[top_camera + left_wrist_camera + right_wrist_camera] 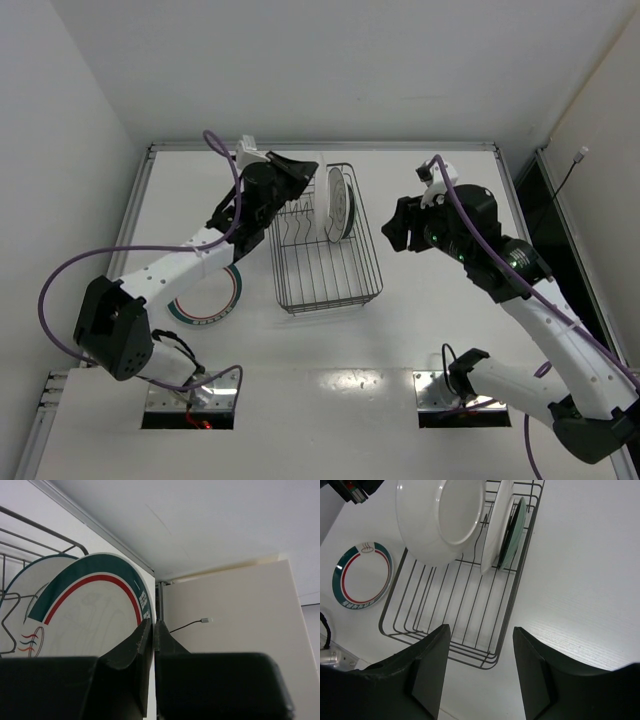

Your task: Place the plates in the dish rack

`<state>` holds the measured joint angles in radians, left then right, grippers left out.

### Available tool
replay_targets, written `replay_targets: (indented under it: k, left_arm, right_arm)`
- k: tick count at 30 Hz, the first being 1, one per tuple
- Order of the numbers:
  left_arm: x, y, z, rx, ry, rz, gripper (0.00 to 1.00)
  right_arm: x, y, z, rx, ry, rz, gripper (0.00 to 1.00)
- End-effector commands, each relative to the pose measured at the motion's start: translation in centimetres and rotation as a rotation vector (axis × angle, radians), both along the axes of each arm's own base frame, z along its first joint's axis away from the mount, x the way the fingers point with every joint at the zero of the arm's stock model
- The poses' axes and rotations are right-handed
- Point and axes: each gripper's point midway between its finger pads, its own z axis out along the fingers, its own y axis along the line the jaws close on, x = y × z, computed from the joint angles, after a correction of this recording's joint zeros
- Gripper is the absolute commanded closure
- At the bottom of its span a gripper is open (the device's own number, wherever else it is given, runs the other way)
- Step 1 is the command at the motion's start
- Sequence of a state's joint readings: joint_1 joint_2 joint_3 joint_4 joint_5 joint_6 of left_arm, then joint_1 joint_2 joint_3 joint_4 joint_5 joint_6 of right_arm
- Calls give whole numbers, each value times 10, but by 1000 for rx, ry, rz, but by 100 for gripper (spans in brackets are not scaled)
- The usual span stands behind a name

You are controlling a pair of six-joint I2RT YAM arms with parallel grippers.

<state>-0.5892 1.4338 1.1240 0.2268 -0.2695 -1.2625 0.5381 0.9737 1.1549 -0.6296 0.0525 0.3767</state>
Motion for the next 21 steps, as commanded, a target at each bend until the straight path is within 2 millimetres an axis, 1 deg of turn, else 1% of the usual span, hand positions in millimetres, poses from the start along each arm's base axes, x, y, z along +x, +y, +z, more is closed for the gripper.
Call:
replay_targets:
  k: [1,2,3,5,6,7,8,9,10,11,12,13,16,18,20,21]
  left_arm:
    - [0,2,46,-114,-109,38,100]
    - [0,2,46,-114,-109,38,100]
    - [0,-3,42,-109,-101,29,100]
    - [0,-2,42,-121,-98,38,100]
    - [0,-7,37,-115,-89,29,100]
    - [1,-6,38,-124,-86,42,100]
    - [1,-5,33,-118,-79,42,100]
    - [0,-11,29,-113,-71,33,100]
    - [1,-9,29,-113,-71,44,100]
    - [3,-10,25,-117,-61,44,100]
    - [0,-14,24,-121,-64,35,100]
    - [0,-14,18,-125,-51,36,100]
    - [1,-15,9,-132,-44,36,100]
    - [3,-16,8,-141,-41,37,100]
    - [0,-20,8,-141,-40,27,100]
    - [2,-21,3,-136,-33,28,100]
  right_arm:
    - [2,-2,6,0,-34,-10,50]
    - [2,-2,6,0,-34,-10,50]
    - [1,-3,4,-5,-27,-10,50]
    - [-1,-3,7,0,-34,-10,50]
    - [-1,-3,7,0,-34,-10,50]
    - [-1,-4,6,-8,-38,-6,50]
    - [0,-5,6,-11,-40,-14,50]
    - [0,-5,6,-11,-40,-15,50]
    - [0,-5,6,-11,-40,-15,50]
    - [0,-7,5,-19,-34,-23,50]
    - [0,-7,5,-19,-34,-23,50]
    - [0,-8,4,-27,-38,-19,50]
    - [-1,-9,7,-22,-46,-19,50]
    - [-3,-6,7,-22,-46,-10,50]
    - [-3,-6,7,-22,-46,-10,50]
    - [-3,-6,7,-22,-46,-10,50]
